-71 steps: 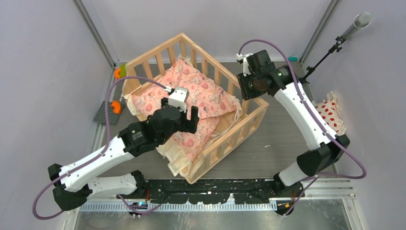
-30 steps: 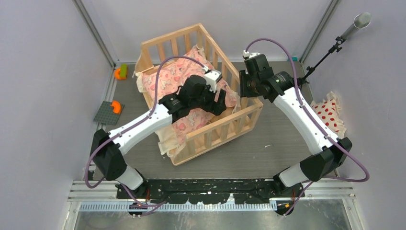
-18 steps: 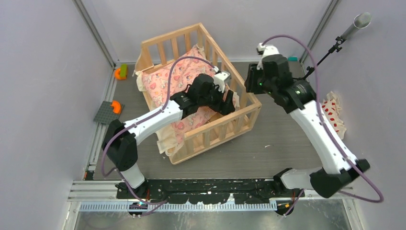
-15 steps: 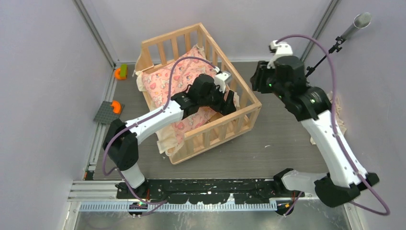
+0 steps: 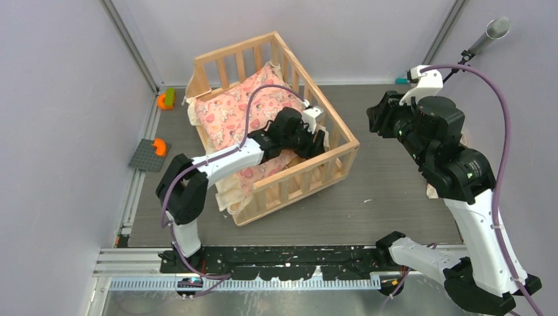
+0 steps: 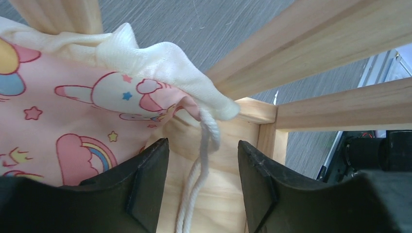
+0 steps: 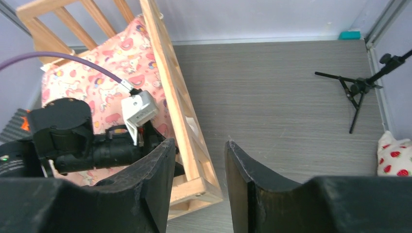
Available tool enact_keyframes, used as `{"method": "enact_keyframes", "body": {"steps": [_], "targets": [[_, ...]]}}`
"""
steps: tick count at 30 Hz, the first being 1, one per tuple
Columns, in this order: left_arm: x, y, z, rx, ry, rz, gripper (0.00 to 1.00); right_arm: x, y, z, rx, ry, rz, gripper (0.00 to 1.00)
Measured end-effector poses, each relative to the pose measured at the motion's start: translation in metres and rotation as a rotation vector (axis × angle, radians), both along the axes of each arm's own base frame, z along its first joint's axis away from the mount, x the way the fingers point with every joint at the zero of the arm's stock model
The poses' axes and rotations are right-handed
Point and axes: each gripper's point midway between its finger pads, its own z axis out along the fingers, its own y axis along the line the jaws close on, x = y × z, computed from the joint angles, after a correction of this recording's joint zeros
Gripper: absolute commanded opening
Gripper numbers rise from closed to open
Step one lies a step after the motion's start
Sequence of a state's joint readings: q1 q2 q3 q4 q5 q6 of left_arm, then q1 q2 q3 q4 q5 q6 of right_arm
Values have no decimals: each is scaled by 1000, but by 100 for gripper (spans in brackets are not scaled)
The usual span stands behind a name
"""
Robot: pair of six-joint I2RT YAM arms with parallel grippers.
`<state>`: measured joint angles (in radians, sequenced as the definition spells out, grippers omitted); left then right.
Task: Set up the pet bed
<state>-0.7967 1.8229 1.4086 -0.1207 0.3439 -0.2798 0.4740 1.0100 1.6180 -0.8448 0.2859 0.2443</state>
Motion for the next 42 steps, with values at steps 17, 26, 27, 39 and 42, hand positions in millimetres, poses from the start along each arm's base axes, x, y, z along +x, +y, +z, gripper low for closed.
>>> {"method": "enact_keyframes", "body": {"steps": [17,26,27,39,42], "targets": [[-23,-10,-37,57,82,-73,14,-16,-22,-29,-64,34,-60,47],[-30,-6,-28,95,114,-102,0,-28,-32,-40,-71,39,-79,46],[-31,-5,-27,101,121,-103,0,-29,-33,-43,-73,44,-79,46],[-20,-4,9,44,124,-61,0,-30,-38,-80,-71,111,-127,42],[-17,-6,31,-6,95,-49,0,-29,-40,-94,-62,136,-157,42]]}}
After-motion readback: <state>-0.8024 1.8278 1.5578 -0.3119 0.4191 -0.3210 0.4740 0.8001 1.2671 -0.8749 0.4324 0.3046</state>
